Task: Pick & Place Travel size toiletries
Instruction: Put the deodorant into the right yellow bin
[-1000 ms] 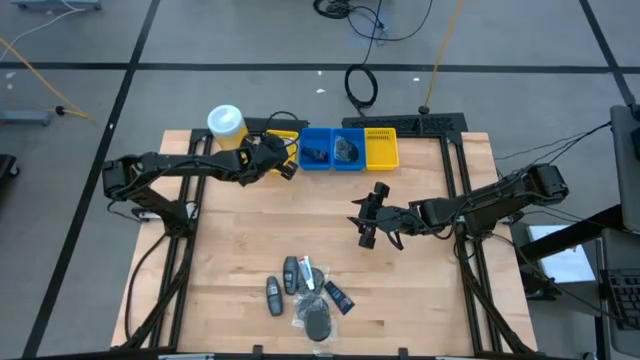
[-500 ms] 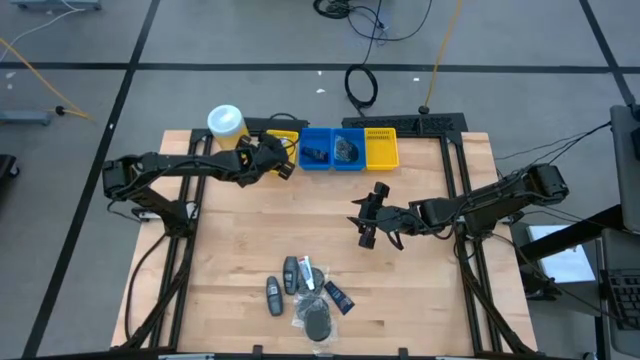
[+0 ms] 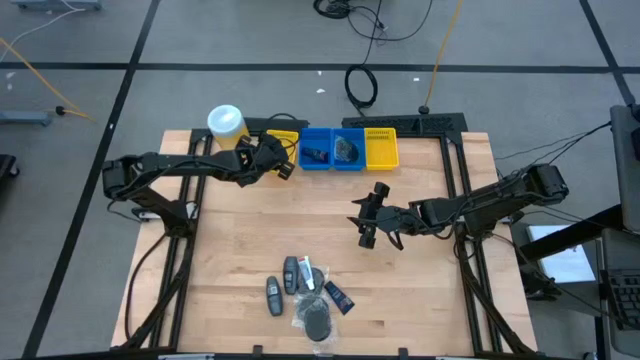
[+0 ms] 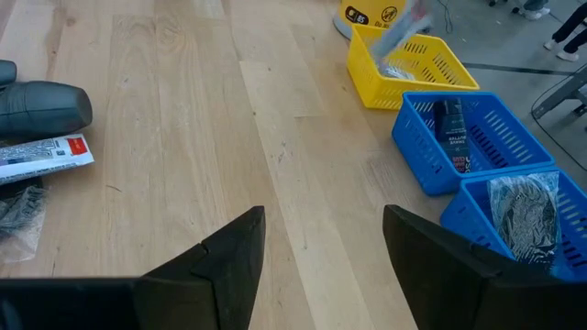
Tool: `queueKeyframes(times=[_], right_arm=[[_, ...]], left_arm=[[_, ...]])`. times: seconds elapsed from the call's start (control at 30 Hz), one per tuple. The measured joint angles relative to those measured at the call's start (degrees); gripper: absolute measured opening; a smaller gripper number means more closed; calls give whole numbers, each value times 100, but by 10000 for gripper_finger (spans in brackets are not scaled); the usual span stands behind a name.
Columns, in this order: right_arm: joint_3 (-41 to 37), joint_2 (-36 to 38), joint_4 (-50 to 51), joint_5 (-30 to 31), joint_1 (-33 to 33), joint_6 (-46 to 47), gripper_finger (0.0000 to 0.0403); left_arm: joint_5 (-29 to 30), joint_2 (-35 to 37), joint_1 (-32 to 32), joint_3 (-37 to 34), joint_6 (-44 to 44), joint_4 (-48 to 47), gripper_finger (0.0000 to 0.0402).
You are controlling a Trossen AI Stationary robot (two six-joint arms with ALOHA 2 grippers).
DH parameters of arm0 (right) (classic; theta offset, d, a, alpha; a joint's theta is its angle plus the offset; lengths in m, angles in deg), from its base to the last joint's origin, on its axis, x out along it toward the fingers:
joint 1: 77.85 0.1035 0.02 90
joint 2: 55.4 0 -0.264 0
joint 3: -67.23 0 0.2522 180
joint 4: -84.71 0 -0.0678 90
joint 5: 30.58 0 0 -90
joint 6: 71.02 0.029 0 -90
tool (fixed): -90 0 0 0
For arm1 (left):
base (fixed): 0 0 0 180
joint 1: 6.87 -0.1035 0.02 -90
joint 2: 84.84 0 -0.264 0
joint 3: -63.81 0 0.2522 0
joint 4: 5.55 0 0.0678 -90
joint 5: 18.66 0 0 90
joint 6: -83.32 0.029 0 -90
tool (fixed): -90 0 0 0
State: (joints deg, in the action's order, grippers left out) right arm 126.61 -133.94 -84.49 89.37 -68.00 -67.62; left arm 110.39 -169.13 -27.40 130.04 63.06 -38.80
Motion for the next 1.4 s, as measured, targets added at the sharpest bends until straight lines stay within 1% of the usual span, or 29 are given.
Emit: queueKeyframes(times=[0.17, 0.3, 0.4, 0.47, 0.53, 0.67, 0.83, 1.0, 1.07, 1.17, 1.3, 1.4], right_arm=[[0, 0, 0, 0, 0, 0, 215], [0, 0, 0, 0, 0, 0, 215], [0, 0, 0, -2, 0, 0, 215], [0, 0, 0, 0, 0, 0, 215], [0, 0, 0, -2, 0, 0, 215], [0, 0, 0, -2, 0, 0, 215], [0, 0, 0, -2, 0, 0, 215], [0, 0, -1, -2, 0, 1, 215], [0, 0, 0, -11, 0, 2, 215], [0, 0, -4, -15, 0, 2, 215], [0, 0, -2, -17, 0, 2, 215], [0, 0, -3, -17, 0, 1, 215]], left_arm=[[-48, 0, 11, 0, 75, 0, 81], [-60, 0, 55, 0, 190, 2, 81], [-229, 0, 98, 0, 210, 2, 81], [-598, 0, 132, 0, 292, 2, 81], [-1103, 0, 190, 0, 492, 4, 81], [-2327, 0, 369, 0, 709, 1, 81], [-3828, 0, 581, 0, 581, 0, 81], [-4888, 0, 809, 0, 271, -19, 81], [-5119, 0, 913, 1, 85, -61, 81], [-5300, 0, 1076, 0, -328, -253, 81], [-5287, 0, 1388, 0, -964, -577, 82], [-5302, 0, 1686, 0, -1222, -753, 82]])
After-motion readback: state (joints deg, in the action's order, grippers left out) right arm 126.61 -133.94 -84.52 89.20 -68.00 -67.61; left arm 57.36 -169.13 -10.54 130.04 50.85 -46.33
